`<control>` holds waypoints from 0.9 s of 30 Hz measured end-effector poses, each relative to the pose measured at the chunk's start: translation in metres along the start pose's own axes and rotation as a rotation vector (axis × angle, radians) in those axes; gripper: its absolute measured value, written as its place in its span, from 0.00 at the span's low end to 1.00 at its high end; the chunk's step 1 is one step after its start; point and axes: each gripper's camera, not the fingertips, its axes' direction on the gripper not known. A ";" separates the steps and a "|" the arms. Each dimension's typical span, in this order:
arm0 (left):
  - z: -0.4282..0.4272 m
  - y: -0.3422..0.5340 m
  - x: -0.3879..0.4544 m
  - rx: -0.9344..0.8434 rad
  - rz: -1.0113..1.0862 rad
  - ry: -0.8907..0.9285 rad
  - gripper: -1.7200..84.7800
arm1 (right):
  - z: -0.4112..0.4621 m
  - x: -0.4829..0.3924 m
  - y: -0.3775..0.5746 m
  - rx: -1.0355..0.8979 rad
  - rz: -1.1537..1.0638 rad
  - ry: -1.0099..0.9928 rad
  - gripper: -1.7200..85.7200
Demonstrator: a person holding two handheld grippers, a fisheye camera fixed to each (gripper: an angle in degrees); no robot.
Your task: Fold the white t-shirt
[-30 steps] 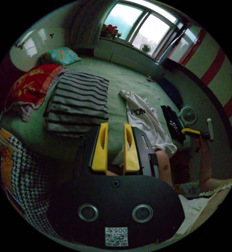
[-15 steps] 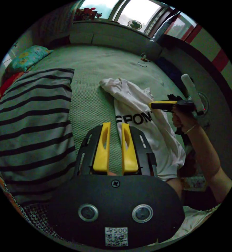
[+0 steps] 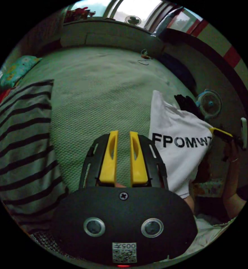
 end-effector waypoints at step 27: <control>0.067 -0.120 0.041 0.005 0.141 0.157 0.03 | 0.015 -0.006 0.012 0.123 -0.081 0.058 0.00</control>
